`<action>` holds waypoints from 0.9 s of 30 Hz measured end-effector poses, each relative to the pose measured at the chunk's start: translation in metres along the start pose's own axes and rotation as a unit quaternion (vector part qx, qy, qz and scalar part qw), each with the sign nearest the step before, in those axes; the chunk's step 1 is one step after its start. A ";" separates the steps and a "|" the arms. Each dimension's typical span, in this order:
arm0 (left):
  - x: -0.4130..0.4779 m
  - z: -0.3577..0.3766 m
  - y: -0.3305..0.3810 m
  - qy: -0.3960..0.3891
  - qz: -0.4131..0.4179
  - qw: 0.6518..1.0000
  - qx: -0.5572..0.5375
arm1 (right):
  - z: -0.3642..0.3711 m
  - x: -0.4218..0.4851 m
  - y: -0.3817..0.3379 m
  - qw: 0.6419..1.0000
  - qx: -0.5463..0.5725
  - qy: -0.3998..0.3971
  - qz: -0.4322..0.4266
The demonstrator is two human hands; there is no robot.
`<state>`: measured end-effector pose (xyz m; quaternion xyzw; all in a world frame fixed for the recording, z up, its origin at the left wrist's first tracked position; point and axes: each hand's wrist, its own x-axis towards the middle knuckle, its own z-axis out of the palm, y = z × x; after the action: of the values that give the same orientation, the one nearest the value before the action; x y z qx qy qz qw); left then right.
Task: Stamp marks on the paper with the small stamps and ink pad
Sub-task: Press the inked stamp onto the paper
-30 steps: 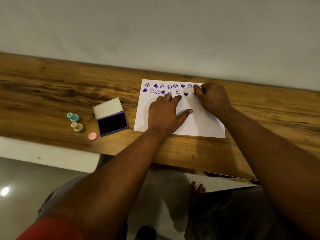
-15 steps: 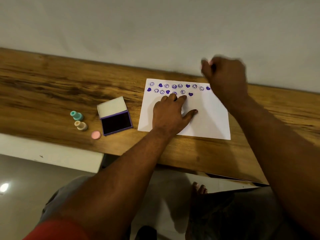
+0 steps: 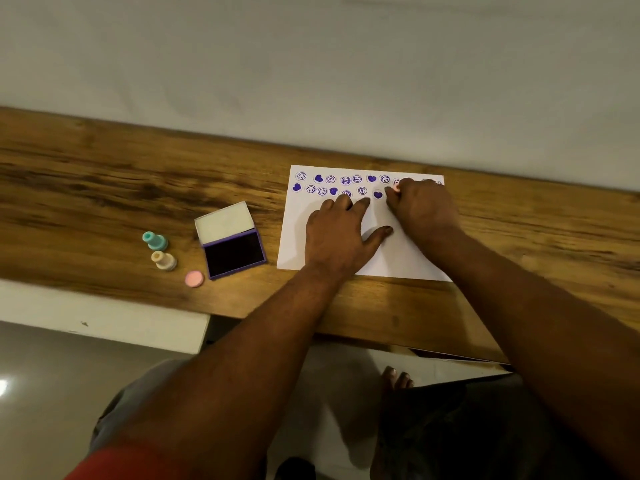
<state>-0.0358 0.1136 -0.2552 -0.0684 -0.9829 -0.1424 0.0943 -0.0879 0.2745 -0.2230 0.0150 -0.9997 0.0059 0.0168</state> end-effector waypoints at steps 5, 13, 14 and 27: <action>-0.003 0.000 0.000 -0.008 0.004 1.000 0.014 | 0.002 -0.001 0.002 1.000 0.005 0.014 -0.001; -0.003 -0.007 -0.003 -0.023 -0.003 0.999 -0.027 | -0.029 0.011 0.024 0.973 0.186 0.122 0.055; -0.002 -0.008 -0.004 -0.028 0.000 0.999 -0.031 | -0.036 0.012 0.027 0.960 0.227 0.147 0.075; -0.011 -0.069 -0.041 0.016 0.006 0.997 -0.071 | -0.027 0.008 -0.012 0.943 0.320 0.089 -0.028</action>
<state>-0.0205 0.0530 -0.2038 -0.0789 -0.9682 -0.2123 0.1062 -0.0943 0.2623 -0.1951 0.0468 -0.9389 0.3260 0.0997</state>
